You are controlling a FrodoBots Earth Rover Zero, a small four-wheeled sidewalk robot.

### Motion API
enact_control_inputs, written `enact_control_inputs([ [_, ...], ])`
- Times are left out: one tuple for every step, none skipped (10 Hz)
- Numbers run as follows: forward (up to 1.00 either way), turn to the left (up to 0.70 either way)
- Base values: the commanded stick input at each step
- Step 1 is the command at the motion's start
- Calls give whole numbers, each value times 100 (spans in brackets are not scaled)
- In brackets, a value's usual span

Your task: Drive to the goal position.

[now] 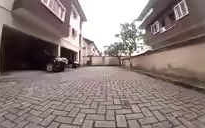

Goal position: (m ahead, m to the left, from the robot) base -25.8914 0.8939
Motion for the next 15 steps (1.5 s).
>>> enact_control_inputs([
  [70, -14],
  [70, -23],
  [70, -33],
  [70, -35],
  [70, 0],
  [70, 0],
  [70, 0],
  [70, 0],
  [70, 0],
  [70, 0],
  [70, 0],
  [70, 0],
  [70, 0],
  [70, 0],
  [70, 0],
])
